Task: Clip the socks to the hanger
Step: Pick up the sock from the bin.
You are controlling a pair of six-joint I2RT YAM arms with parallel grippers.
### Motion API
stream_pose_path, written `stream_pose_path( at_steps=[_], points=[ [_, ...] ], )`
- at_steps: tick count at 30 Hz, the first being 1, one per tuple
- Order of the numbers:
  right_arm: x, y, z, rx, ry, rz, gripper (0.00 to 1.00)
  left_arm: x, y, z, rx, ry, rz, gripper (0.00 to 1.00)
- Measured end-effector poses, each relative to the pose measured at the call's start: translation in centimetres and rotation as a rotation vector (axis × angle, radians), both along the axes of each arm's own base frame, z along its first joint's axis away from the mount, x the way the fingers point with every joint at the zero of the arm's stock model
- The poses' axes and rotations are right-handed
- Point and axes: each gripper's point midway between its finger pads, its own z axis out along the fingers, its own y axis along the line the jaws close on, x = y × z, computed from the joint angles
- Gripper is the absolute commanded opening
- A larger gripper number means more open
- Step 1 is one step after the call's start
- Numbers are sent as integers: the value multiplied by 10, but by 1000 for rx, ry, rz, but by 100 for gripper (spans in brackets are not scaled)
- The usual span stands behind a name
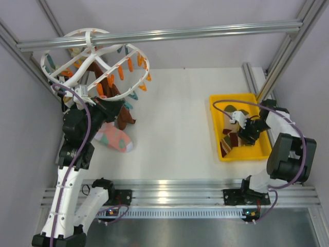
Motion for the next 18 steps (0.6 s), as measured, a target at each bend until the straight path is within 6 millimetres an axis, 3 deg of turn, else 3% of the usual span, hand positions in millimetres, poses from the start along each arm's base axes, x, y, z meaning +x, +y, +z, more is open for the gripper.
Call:
stream_pose_path(
  at_steps=[4,11,16,18],
  points=[
    [-1,9,6,-2,-49,58,61,0,-1,0,-3,3,-2,0],
    [-3,22,-13,-26,-41,120,59,1,-1,-2,-2,10,-4,0],
    [-5,16,-31,-78,2,121,35,1,-1,-2,-3,10,-4,0],
    [-5,13,-31,-95,4,121,19,1,-1,-2,-3,10,-4,0]
  ],
)
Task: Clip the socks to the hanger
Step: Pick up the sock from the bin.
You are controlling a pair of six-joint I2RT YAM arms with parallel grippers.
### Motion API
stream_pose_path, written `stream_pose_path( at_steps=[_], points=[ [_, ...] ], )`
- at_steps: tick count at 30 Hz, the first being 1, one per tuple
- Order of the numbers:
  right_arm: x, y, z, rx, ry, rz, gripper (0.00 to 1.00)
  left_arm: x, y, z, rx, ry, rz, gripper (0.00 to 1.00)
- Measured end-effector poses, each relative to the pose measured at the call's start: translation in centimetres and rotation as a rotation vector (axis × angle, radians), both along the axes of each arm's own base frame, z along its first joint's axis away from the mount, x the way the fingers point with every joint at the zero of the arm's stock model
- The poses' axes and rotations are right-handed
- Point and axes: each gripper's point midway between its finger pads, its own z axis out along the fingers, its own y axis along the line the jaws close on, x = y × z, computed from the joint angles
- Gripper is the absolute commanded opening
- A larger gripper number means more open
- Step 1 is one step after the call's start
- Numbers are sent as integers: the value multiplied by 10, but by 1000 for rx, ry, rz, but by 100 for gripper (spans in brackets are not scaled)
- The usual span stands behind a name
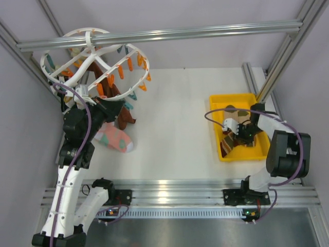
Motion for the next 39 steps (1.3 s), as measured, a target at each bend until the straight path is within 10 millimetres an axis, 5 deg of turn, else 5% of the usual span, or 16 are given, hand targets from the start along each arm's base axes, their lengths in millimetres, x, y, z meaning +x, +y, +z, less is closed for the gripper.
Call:
stream_pose_path(
  at_steps=[2,8,11,17,24,28,32,36,39],
  points=[
    [0,-2,0,-9,0,1,2,0,0,0,0,0,0,0],
    [-3,-6,9,-18,-6,-14,0,0,0,0,0,0,0,0],
    [9,-12,35,8,-43,-58,0,0,0,0,0,0,0,0],
    [70,-31,140,82,-287,-173,0,0,0,0,0,-1,-3,0],
    [108,-4,271,296,-545,-274,0,-1,-1,2,-1,-9,-7,0],
    [118,33,330,463,-642,-306,0,-1,-2,4,-2,-15,-11,0],
    [116,95,370,628,-673,-252,0,-1,-2,4,-3,-19,-14,0],
    [102,169,390,774,-629,-159,0,-1,-3,5,-3,-23,-16,0],
    [88,217,381,843,-567,-109,0,-1,-3,6,-5,-25,-20,0]
  ],
)
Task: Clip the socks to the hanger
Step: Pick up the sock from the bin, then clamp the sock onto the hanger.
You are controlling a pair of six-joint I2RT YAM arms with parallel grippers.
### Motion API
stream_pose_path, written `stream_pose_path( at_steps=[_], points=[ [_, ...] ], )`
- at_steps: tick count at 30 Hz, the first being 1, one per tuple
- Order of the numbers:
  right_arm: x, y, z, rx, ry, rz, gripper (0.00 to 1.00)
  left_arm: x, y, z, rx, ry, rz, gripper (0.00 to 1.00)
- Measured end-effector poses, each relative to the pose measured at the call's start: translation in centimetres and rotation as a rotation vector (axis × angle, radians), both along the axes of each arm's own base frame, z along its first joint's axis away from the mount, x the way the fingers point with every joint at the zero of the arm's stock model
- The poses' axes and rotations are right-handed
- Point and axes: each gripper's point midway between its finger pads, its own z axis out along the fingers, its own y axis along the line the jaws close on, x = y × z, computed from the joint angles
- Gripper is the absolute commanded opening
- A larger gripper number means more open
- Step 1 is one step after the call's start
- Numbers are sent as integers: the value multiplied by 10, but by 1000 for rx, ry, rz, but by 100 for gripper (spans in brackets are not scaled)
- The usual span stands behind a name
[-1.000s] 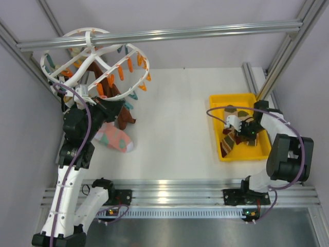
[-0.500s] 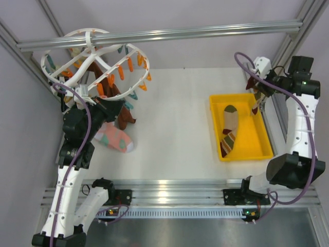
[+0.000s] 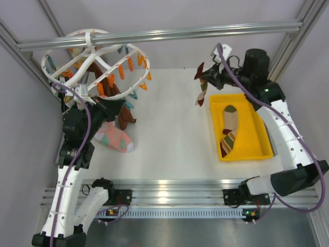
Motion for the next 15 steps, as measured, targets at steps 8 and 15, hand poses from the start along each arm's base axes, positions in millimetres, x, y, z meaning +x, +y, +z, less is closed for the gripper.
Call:
stream_pose_path(
  at_steps=[8,15],
  points=[
    [-57,122,-91,-5,205,203,0,-1,-3,7,-24,-20,-17,0],
    [-77,193,-126,9,322,294,0,0,-6,6,-45,-24,-28,0]
  ],
)
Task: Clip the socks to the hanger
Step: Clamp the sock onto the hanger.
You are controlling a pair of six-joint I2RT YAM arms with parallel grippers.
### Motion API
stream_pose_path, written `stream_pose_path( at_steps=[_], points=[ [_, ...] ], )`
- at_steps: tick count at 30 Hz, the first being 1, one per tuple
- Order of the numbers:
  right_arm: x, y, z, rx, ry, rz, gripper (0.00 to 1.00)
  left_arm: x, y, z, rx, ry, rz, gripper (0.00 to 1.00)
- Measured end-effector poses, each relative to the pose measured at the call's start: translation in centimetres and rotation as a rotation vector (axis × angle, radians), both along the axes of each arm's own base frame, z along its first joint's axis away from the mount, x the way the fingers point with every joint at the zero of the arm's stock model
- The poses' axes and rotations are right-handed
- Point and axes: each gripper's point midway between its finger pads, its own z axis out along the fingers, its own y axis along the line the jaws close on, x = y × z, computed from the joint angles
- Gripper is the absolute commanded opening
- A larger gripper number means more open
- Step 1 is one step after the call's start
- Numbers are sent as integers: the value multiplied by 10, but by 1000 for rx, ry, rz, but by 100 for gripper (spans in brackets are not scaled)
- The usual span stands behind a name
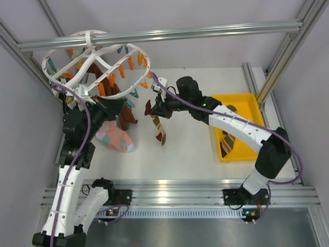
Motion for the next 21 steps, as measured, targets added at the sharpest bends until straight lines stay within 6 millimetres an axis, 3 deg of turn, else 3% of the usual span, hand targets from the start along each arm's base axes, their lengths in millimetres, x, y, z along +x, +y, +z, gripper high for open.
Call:
stream_pose_path(
  at_steps=[5,9,21],
  points=[
    [8,28,-12,12,63,2,0,0,-1,0,-6,-4,-6,0],
    [7,40,-7,33,75,8,0,0,-2,2,-7,-11,-11,0],
    [-16,58,6,71,100,55,0,0,-2,2,-4,-25,-17,0]
  ],
)
